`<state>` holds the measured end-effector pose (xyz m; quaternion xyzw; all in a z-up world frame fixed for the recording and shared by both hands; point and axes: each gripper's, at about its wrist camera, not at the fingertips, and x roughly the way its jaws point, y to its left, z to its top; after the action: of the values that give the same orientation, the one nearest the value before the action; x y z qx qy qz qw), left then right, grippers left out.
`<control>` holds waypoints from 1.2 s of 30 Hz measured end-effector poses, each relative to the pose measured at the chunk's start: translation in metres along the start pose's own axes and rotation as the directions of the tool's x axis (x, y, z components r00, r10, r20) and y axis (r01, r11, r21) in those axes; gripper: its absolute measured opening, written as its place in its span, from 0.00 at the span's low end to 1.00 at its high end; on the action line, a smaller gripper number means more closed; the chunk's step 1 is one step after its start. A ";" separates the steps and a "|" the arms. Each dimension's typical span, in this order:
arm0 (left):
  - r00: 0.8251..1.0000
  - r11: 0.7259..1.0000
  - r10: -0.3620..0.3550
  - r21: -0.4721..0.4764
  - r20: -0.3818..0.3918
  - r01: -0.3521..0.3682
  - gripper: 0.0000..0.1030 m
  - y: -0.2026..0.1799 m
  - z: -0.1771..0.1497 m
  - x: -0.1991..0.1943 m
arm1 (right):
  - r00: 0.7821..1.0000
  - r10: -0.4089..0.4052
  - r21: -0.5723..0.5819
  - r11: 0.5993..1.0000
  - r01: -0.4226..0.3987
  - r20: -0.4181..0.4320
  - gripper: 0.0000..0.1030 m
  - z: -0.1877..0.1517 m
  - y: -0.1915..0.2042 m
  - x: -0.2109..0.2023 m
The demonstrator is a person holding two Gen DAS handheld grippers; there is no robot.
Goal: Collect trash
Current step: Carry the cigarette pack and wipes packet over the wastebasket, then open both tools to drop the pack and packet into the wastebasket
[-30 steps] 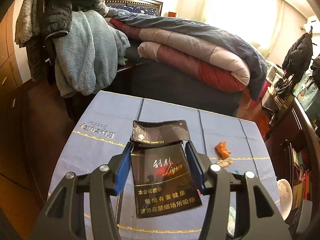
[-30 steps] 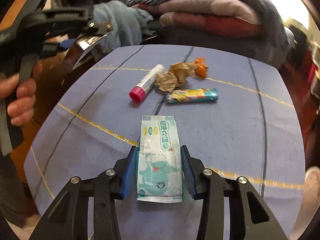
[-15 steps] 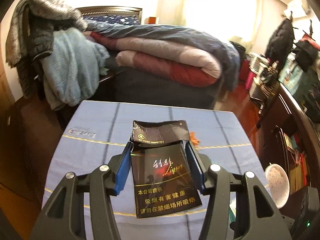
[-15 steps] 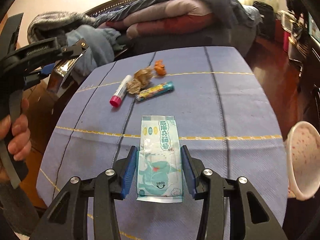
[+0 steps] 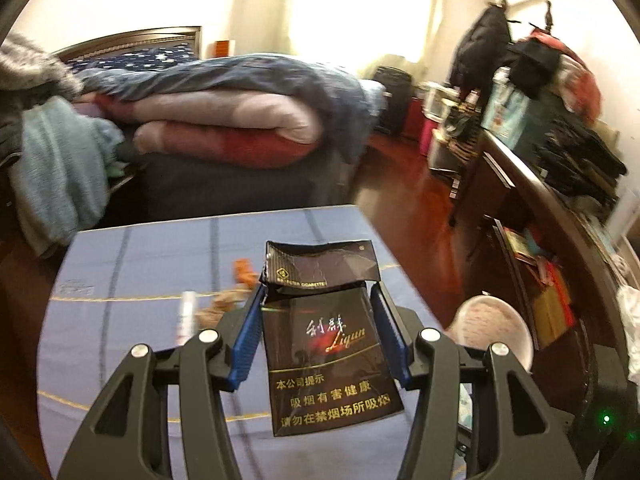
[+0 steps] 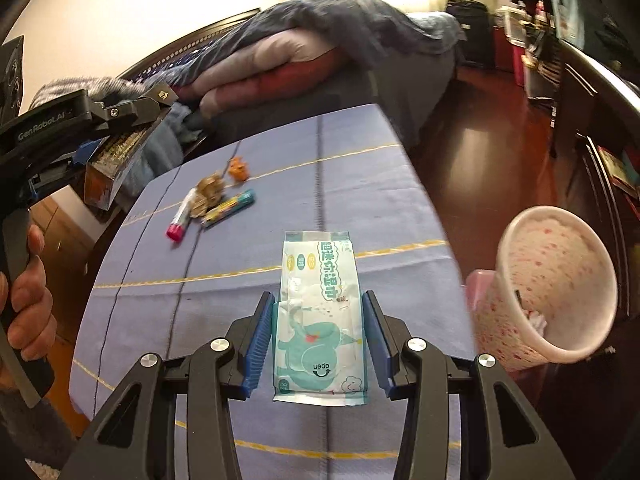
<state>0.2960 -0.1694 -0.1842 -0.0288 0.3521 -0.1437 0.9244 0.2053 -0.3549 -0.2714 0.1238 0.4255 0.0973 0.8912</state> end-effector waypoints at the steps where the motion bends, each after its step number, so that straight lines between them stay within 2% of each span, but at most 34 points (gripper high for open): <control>1: 1.000 1.000 -0.015 0.011 -0.002 0.015 0.52 -0.008 -0.001 0.001 | 1.000 -0.005 0.009 1.000 0.005 0.005 0.44 -0.001 -0.005 -0.002; 5: 0.998 0.996 -0.065 0.059 -0.021 0.066 0.52 -0.041 -0.004 0.010 | 0.999 -0.026 0.055 0.998 0.025 0.027 0.44 -0.006 -0.028 -0.014; 14: 0.992 0.978 -0.111 0.170 -0.061 0.120 0.52 -0.108 -0.011 0.038 | 0.994 -0.090 0.171 0.982 0.078 0.066 0.44 -0.015 -0.087 -0.036; 22: 0.981 0.949 -0.161 0.258 -0.103 0.183 0.52 -0.168 -0.016 0.073 | 0.977 -0.195 0.270 0.949 0.165 0.088 0.44 -0.022 -0.138 -0.052; 28: 0.967 0.916 -0.211 0.316 -0.146 0.247 0.52 -0.213 -0.023 0.101 | 0.948 -0.305 0.345 0.903 0.257 0.092 0.44 -0.026 -0.177 -0.059; 32: 0.956 0.895 -0.240 0.343 -0.172 0.286 0.52 -0.239 -0.030 0.120 | 0.937 -0.342 0.390 0.875 0.288 0.077 0.45 -0.028 -0.204 -0.058; 36: 0.936 0.875 -0.269 0.348 -0.228 0.336 0.49 -0.268 -0.039 0.149 | 0.933 -0.355 0.419 0.857 0.300 0.057 0.45 -0.029 -0.221 -0.051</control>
<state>0.3099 -0.4670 -0.2677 0.1090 0.3871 -0.3546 0.8441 0.1665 -0.5750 -0.3187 0.2366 0.3910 -0.1540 0.8760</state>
